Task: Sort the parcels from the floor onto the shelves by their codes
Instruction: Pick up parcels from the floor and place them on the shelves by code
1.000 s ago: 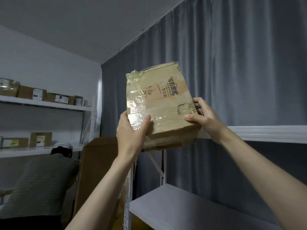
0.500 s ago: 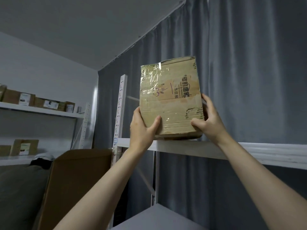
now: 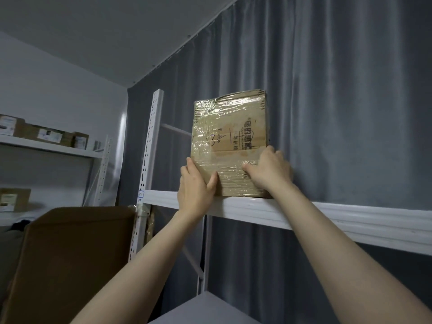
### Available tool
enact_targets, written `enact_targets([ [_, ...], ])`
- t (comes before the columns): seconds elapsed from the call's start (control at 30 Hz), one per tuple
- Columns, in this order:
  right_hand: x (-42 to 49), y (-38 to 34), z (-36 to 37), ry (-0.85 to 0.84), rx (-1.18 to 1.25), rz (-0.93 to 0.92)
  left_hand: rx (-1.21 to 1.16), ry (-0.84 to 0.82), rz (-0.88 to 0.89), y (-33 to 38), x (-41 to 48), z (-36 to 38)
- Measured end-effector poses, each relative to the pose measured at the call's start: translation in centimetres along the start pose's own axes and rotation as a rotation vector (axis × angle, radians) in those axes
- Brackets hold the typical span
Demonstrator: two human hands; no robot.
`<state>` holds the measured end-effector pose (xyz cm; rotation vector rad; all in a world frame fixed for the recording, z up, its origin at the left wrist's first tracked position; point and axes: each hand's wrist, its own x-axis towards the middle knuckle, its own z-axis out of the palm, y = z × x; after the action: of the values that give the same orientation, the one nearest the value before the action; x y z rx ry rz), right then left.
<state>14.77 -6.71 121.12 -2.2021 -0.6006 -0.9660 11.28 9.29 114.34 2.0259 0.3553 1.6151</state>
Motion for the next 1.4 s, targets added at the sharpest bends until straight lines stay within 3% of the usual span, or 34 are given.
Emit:
enact_targets([
  [0.37,4.9,-4.3,6.6,-0.212,-0.198,0.022,-0.015,-0.087,-0.193,-4.5,5.1,2.9],
  [0.9,7.0,-7.0,14.0,-0.24,-0.189,0.02,0.033,-0.201,-0.283,-11.6,11.1,5.5],
  [1.07,5.8,-7.3,14.6,-0.301,-0.274,-0.069,0.014,-0.225,-0.307,-13.1,11.6,5.6],
  [1.2,5.7,-7.3,14.7,-0.159,-0.265,-0.105,0.019,-0.233,-0.318,-13.2,11.8,5.6],
  [1.3,5.5,-7.5,14.8,0.002,-0.267,-0.245,0.072,-0.26,-0.349,-13.1,11.8,5.5],
  [1.4,5.2,-7.6,14.7,0.008,-0.287,-0.321,0.09,-0.259,-0.374,-13.0,11.8,5.5],
])
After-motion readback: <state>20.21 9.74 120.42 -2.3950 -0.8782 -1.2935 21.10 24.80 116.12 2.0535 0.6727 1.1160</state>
